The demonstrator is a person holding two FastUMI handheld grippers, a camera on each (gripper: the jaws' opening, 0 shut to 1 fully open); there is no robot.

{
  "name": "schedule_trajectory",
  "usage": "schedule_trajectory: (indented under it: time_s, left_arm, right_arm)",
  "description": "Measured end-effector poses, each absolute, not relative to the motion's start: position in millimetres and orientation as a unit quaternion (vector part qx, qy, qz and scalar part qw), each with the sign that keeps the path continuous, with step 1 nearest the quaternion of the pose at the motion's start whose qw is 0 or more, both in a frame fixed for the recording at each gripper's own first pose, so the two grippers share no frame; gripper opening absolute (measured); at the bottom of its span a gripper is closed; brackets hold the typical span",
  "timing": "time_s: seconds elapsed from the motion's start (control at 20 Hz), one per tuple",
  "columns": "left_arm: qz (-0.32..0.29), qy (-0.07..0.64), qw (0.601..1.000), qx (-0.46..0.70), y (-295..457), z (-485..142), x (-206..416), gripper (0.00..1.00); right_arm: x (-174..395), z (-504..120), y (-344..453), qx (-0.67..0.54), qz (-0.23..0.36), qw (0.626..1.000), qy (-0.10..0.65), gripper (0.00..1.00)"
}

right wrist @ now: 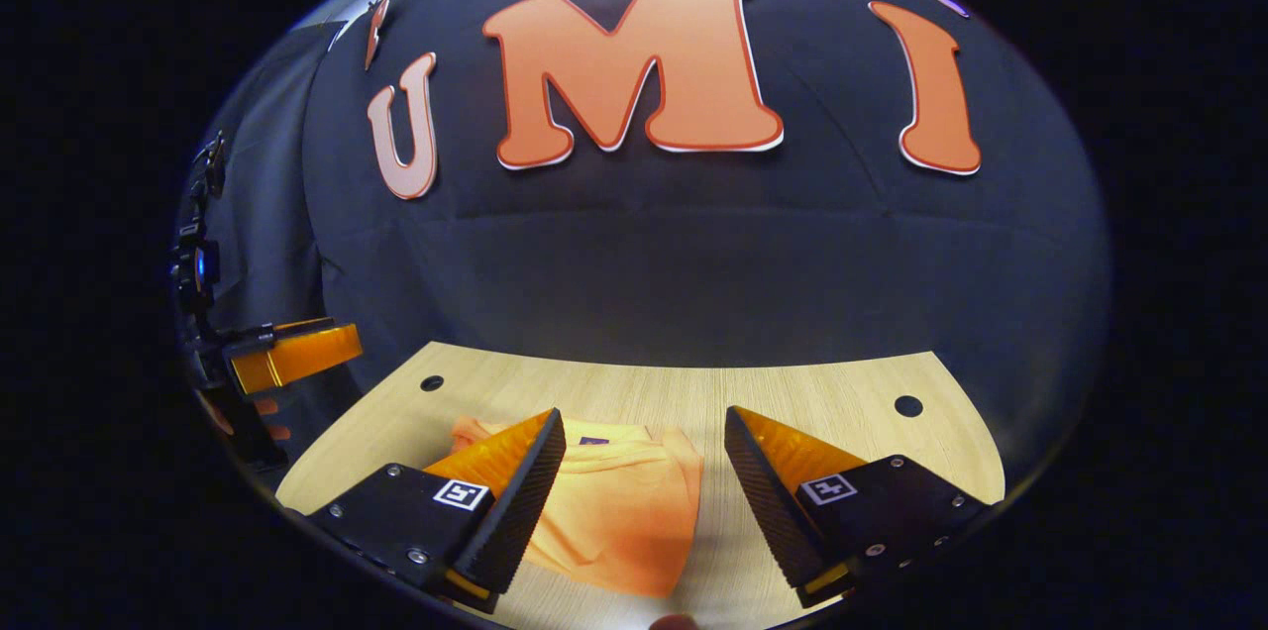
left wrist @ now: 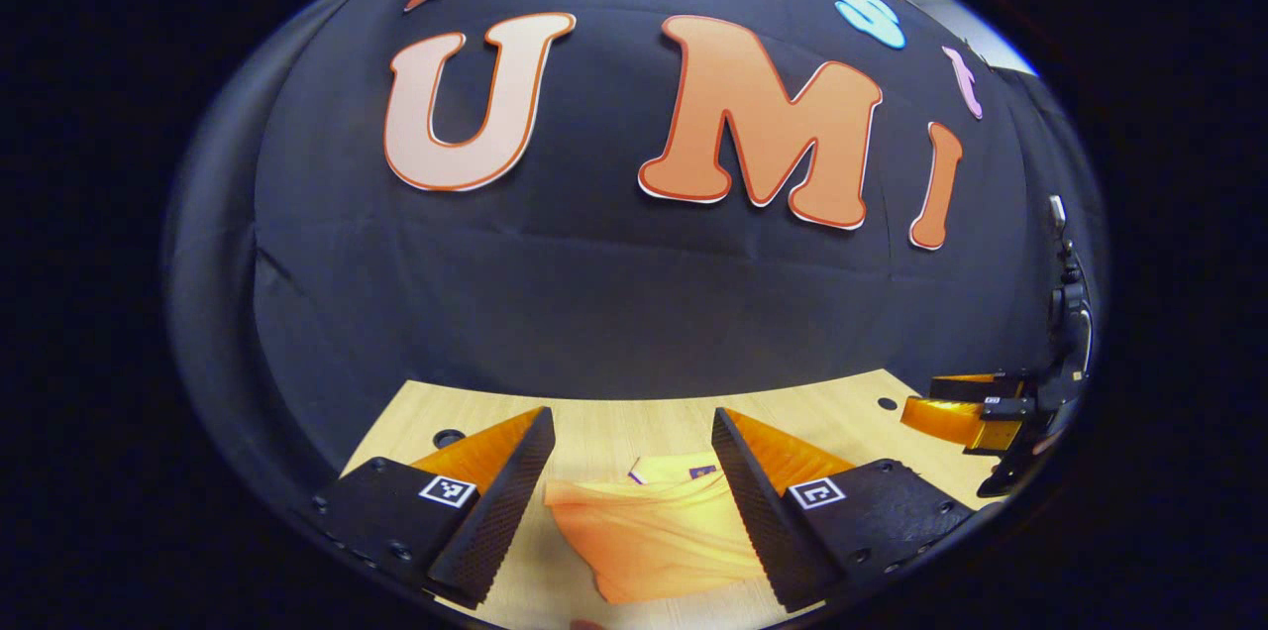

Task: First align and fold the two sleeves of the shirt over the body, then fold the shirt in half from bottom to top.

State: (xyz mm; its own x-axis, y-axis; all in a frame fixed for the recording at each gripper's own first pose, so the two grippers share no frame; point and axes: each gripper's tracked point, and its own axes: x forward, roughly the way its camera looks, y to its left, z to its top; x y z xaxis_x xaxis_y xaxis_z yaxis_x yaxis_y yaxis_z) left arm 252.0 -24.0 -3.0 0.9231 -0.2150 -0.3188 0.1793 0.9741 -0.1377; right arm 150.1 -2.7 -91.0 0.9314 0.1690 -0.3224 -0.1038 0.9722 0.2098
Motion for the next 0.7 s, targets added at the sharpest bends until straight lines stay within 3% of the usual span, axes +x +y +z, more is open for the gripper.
schedule_trajectory:
  time_s: [0.7]
  left_arm:
    - [-0.086, 0.103, 0.989, -0.056, -35.5, 68.0, 103.0, 0.98]
  right_arm:
    - [21.3, -19.0, 16.1, 0.08, 0.096, 0.989, 0.073, 0.98]
